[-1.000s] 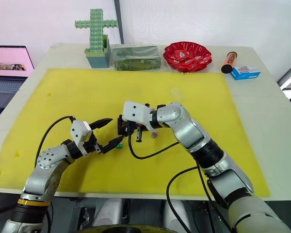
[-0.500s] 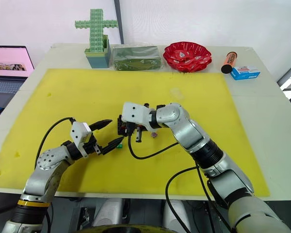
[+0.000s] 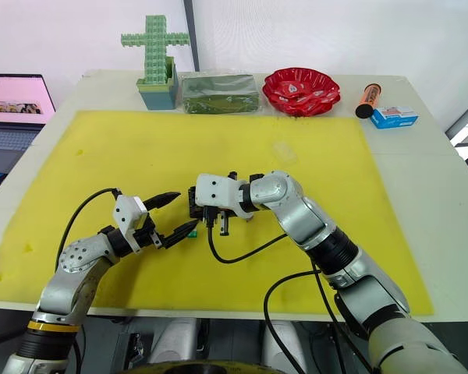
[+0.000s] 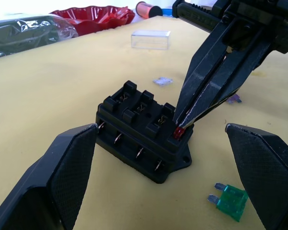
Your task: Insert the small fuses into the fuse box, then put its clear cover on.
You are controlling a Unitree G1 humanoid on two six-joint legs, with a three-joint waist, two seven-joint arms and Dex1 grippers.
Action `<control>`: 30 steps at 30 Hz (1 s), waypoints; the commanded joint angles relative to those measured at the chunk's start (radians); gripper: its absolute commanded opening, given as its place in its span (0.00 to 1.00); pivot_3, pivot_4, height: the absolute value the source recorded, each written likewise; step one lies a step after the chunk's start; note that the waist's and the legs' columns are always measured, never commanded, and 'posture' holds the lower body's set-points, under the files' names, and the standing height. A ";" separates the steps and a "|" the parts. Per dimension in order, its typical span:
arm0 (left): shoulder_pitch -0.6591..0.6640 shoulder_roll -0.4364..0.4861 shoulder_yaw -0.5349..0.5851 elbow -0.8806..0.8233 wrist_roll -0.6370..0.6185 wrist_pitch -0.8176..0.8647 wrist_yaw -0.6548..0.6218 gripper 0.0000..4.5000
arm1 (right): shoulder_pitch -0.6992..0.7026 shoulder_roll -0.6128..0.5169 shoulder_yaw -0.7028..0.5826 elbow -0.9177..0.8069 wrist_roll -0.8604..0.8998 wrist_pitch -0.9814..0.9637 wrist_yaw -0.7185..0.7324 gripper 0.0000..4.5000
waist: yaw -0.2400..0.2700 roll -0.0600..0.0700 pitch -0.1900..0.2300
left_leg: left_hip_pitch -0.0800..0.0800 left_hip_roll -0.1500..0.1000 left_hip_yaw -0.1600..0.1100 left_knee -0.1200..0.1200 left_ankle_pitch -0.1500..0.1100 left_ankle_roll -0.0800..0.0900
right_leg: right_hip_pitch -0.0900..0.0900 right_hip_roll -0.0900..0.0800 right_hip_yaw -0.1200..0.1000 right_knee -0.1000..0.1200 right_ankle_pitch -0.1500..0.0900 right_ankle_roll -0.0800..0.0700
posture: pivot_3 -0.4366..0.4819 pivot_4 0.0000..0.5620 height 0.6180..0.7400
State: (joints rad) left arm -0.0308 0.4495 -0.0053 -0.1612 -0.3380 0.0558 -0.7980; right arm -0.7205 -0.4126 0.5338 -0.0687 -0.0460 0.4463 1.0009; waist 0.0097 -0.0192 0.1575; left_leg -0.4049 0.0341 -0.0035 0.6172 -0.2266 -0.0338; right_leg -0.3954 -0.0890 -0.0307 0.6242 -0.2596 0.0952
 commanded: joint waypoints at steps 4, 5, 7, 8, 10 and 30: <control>0.004 0.004 0.015 -0.019 -0.005 -0.017 0.000 1.00 | 0.010 -0.012 0.018 0.081 -0.056 -0.034 -0.021 0.00 | 0.000 0.000 0.000 | 0.000 0.000 0.000 0.000 0.000 0.000 | 0.000 0.000 0.000 0.000 0.000 0.000 | 0.48 0.27 1.00; 0.003 0.004 0.017 -0.016 -0.005 -0.018 0.000 1.00 | 0.013 -0.012 0.019 0.094 -0.063 -0.040 -0.027 0.00 | 0.000 0.000 0.000 | 0.001 0.000 0.000 0.000 0.000 0.000 | 0.001 0.000 0.000 0.000 0.000 0.000 | 0.48 0.27 1.00; 0.006 0.006 0.020 -0.011 -0.006 -0.020 -0.003 1.00 | 0.019 -0.025 0.028 0.120 -0.080 -0.065 -0.027 0.00 | 0.000 0.000 -0.001 | 0.001 0.000 0.000 0.000 0.000 0.000 | 0.001 0.000 0.000 0.000 0.000 0.000 | 0.48 0.27 1.00; 0.008 0.007 0.021 -0.009 -0.006 -0.022 -0.005 1.00 | 0.022 -0.029 0.029 0.127 -0.083 -0.075 -0.026 0.00 | 0.000 0.000 -0.001 | 0.002 0.000 0.000 0.000 0.000 0.000 | 0.002 0.000 0.000 0.000 0.000 0.000 | 0.48 0.27 1.00; 0.013 0.009 0.024 -0.006 -0.006 -0.026 -0.007 1.00 | 0.025 -0.032 0.025 0.136 -0.087 -0.084 -0.028 0.00 | 0.000 0.000 -0.001 | 0.004 0.000 0.000 0.000 0.000 0.000 | 0.004 0.000 0.000 0.000 -0.002 -0.003 | 0.48 0.27 1.00; 0.039 0.046 0.062 -0.019 -0.069 -0.025 -0.069 1.00 | 0.017 0.039 -0.153 0.006 0.090 -0.079 -0.040 0.00 | 0.000 0.001 -0.001 | 0.005 0.000 0.000 -0.001 0.000 0.000 | 0.004 0.000 0.000 0.000 -0.002 -0.004 | 0.48 0.27 1.00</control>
State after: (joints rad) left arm 0.0079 0.4809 0.0270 -0.1394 -0.3784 0.0336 -0.8495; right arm -0.6893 -0.3932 0.4415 -0.0086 -0.0052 0.3727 0.9727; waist 0.0102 -0.0185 0.1566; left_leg -0.4010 0.0344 -0.0033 0.6164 -0.2266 -0.0338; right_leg -0.3923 -0.0893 -0.0305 0.6240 -0.2618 0.0913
